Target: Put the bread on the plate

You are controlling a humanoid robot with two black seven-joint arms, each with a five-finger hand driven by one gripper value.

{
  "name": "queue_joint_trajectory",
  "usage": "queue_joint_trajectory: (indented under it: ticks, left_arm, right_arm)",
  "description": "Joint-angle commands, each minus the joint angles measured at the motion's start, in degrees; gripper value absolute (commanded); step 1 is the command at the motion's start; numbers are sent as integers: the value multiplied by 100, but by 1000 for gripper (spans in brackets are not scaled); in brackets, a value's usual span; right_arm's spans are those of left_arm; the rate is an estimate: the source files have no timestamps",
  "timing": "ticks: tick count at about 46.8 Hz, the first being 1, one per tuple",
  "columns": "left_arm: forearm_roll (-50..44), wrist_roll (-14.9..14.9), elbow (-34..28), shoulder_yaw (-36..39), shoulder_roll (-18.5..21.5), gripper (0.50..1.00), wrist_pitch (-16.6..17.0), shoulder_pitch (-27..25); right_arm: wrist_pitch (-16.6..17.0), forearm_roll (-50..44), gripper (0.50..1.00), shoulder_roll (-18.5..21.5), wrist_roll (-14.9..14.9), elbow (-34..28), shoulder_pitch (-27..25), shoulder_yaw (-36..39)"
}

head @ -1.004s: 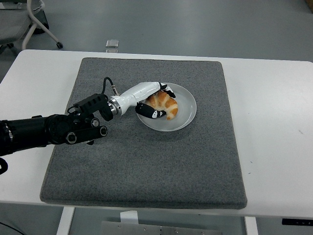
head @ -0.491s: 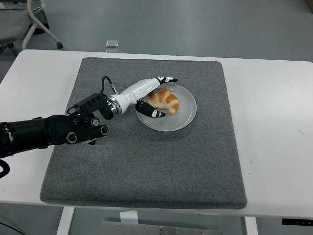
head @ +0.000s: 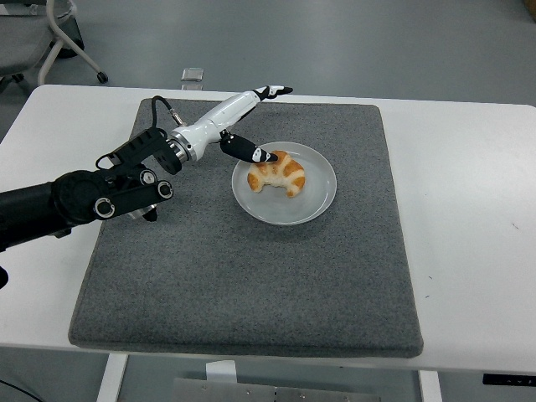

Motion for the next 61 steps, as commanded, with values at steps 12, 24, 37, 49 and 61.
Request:
queue_joint_trajectory:
  ticks: [12,24,37,49,61]
  left_arm:
    - [-1373,37,-91,-1217,645,990,-1525,-34]
    - [-2332,37,-38,-1560,1093,990,-1913,-140]
    - [-2726,37,137,-2202,1287,990,-2009,-35]
    - [-4361,29,655,-2210,1287,990,-2449,-26]
    - [-4590,2,1200,-2307,1181,990,-2870,220]
  right_arm:
    - [0,0,930,0,1,0,0,0]
    - [0,0,930,0,1,0,0,0]
    - [0,0,930,0,1,0,0,-8]
    - [0,0,930,0,1,0,0,-8]
    - [0,0,930,0,1,0,-9,-8]
